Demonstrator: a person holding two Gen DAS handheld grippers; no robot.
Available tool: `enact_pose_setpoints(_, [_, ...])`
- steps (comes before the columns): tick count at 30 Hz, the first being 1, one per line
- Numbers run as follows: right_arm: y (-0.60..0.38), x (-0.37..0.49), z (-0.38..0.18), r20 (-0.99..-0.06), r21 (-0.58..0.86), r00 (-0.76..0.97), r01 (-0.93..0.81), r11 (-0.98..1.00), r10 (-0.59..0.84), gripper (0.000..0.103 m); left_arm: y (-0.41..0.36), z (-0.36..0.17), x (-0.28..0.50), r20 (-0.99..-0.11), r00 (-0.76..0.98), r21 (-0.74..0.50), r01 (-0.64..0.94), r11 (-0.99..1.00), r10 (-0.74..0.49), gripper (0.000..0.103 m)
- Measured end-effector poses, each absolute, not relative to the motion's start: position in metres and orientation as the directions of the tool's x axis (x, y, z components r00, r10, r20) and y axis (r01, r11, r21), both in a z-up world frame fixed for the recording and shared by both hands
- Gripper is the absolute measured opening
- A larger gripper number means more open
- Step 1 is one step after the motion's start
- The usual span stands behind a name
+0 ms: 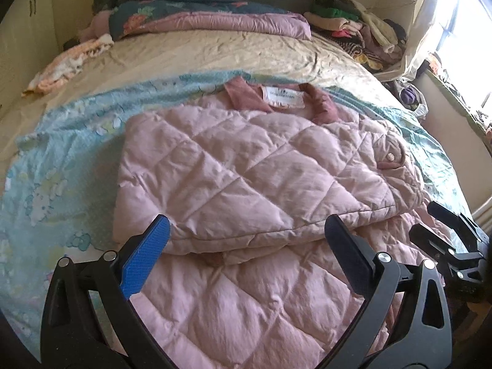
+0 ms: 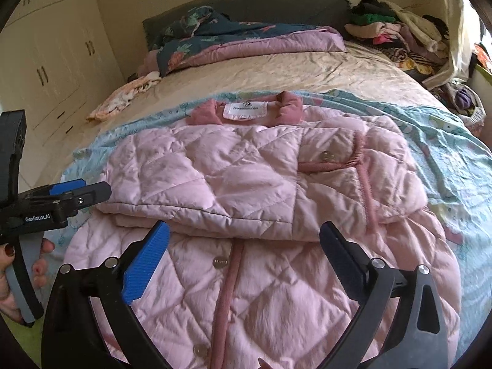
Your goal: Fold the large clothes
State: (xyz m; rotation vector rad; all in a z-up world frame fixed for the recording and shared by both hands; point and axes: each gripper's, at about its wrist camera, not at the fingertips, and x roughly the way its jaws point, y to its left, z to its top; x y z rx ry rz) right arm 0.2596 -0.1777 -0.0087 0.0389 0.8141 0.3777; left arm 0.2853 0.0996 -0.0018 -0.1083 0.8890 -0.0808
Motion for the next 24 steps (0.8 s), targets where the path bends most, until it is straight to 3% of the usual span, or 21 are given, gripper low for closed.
enact_pose_setpoints(24, [-0.228, 0.206, 0.048, -0.614, 0.179, 0.725, -0.258, 0.95, 0.312, 0.098, 0.08, 0.05, 0.249, -0.665, 0.723, -0.177, 0.091, 0.98, -0.188, 0.095])
